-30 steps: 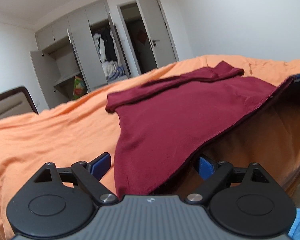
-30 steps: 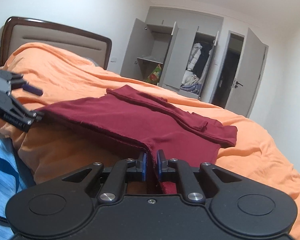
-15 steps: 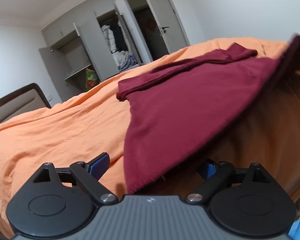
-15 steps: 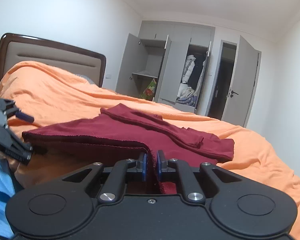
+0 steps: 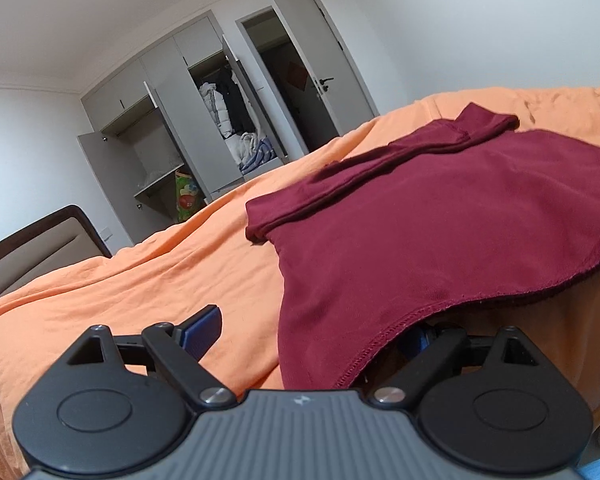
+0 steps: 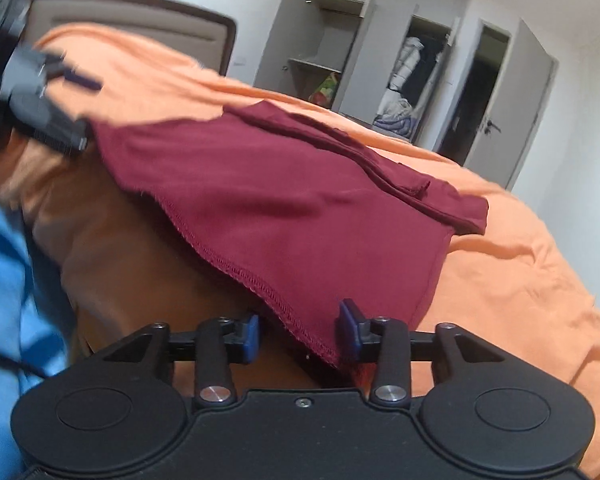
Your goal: Fold small clothes
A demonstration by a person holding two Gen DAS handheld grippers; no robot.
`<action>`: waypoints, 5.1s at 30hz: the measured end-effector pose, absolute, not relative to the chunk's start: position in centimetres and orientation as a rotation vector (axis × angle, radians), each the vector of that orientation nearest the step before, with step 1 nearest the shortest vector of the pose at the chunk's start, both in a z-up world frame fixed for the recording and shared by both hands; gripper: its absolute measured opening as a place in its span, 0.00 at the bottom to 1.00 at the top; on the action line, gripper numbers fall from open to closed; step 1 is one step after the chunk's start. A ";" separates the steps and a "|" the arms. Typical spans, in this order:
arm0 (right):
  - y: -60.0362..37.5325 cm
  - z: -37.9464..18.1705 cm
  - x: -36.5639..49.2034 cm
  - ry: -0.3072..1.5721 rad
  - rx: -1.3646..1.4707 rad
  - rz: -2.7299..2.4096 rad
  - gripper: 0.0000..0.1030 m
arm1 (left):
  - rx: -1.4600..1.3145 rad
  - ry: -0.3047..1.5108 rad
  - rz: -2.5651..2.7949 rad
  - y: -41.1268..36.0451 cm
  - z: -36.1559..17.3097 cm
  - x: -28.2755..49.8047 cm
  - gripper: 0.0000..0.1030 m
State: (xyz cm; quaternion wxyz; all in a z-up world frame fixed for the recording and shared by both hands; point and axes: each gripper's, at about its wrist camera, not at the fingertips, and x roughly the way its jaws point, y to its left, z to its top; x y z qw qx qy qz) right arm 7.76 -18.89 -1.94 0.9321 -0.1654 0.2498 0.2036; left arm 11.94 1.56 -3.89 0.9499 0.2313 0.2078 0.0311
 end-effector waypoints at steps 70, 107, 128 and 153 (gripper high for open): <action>-25.6 11.3 29.7 0.236 -0.456 0.324 0.08 | 0.489 0.385 -0.316 3.8 8.7 31.1 0.05; -25.3 0.9 36.3 0.570 -0.090 0.140 0.97 | 0.032 0.535 -0.118 11.9 -0.2 33.4 0.99; -25.4 -0.2 30.0 0.626 0.204 0.063 0.03 | -0.153 0.570 0.215 12.6 -1.1 29.5 0.00; -25.4 1.7 24.9 0.562 0.163 -0.042 0.59 | -0.240 0.621 0.283 11.8 0.9 24.9 0.91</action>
